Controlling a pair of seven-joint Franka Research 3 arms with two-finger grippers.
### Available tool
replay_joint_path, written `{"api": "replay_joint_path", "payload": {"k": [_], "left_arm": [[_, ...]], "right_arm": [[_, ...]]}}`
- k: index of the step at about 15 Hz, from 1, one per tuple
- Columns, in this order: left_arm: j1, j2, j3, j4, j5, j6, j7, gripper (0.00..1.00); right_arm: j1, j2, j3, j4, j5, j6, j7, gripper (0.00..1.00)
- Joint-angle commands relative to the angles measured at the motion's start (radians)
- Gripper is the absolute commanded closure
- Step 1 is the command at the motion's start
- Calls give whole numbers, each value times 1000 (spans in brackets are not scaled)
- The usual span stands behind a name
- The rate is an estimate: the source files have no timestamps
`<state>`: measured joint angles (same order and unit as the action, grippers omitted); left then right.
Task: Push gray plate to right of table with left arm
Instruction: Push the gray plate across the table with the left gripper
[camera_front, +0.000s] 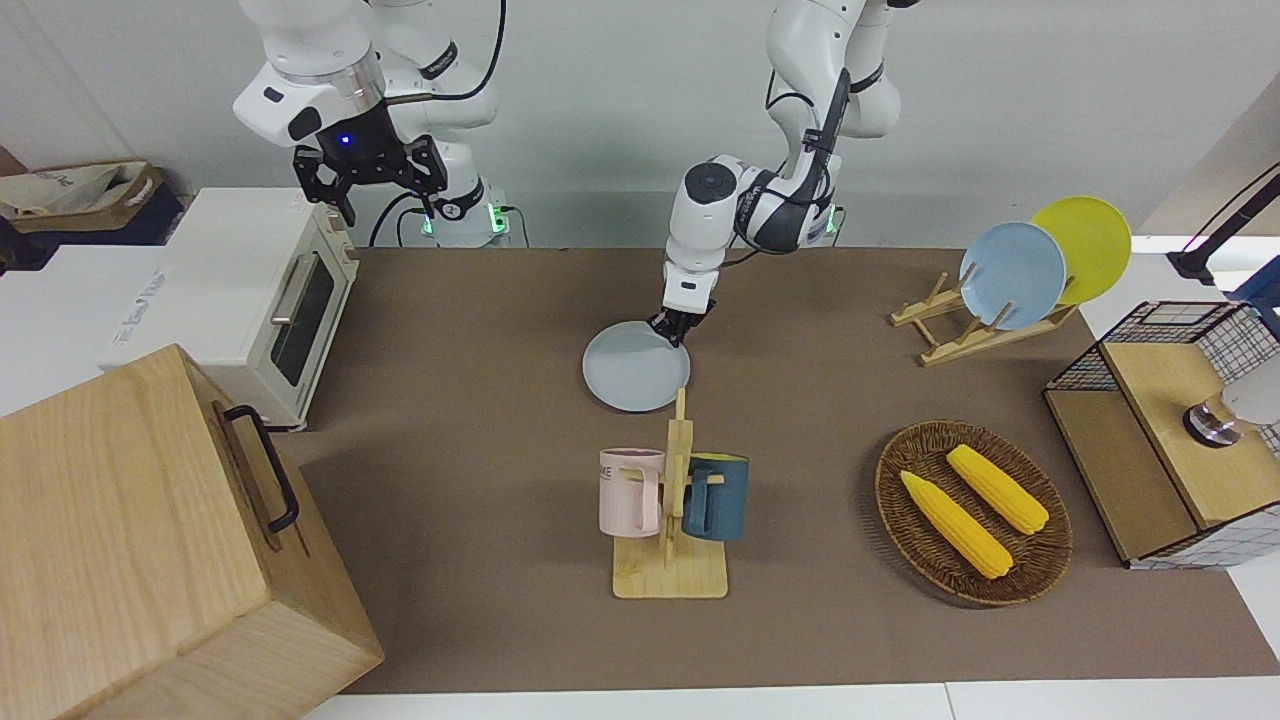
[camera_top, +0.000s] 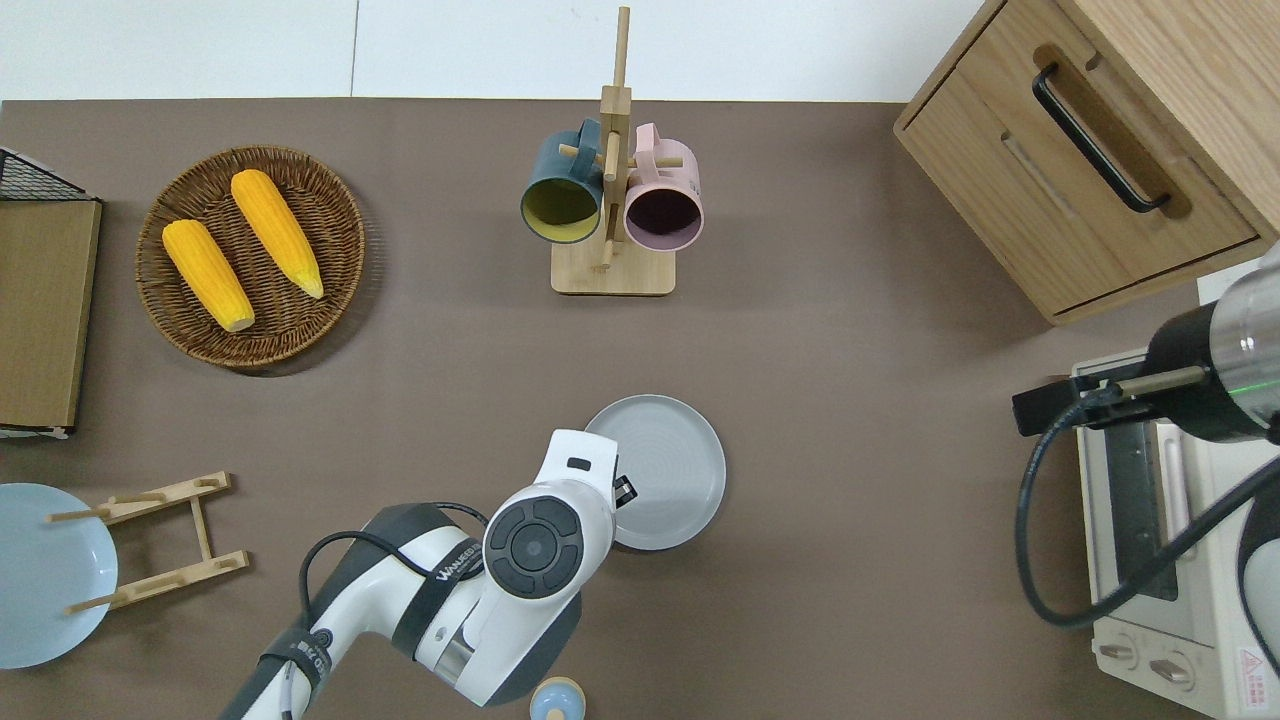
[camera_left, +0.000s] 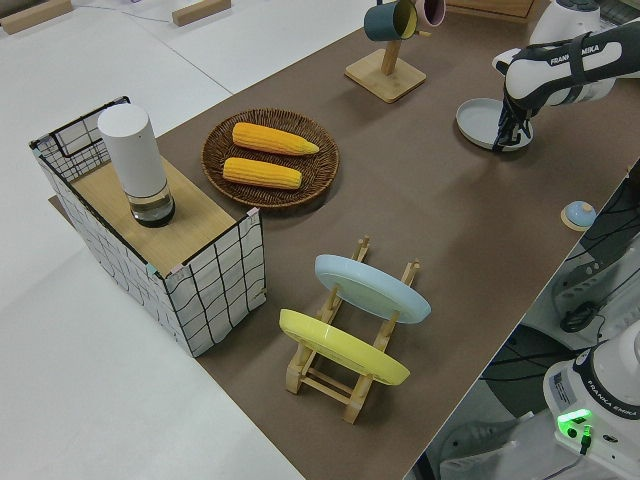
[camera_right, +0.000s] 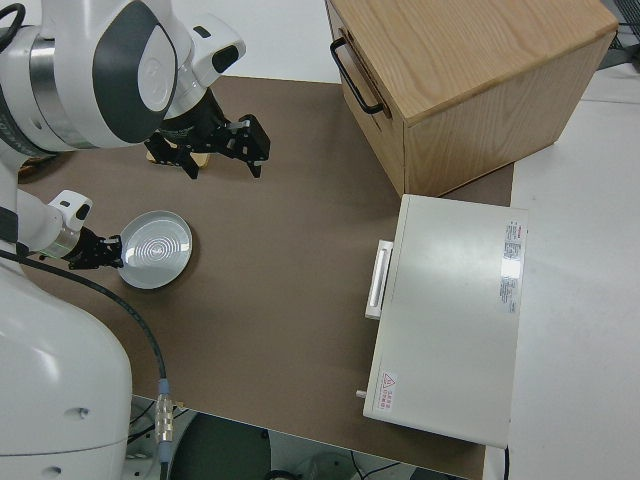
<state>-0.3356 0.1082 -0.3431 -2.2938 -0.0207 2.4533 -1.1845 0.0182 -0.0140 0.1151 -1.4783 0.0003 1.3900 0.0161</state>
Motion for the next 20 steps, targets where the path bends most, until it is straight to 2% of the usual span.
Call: {"api": "replay_joint_path", "payload": {"k": [1,8,17,20], "left_arm": [[-37,19,6,34,15,-31,-62,1000],[-83,77,3,94,77,-36,-188,1000],[-94,81,4,116,81,-63,-199,1000],[-88,77,6,142,81,-112,-181,667]], "right_arm": [[-20,-3,17,9,4,-16,13,17],[-20,-3,17,9,6,-16,13,17],[-20,-3,17,9,6,-16,13,17],[-20,-3,17,9,6,-16,13,17]]}}
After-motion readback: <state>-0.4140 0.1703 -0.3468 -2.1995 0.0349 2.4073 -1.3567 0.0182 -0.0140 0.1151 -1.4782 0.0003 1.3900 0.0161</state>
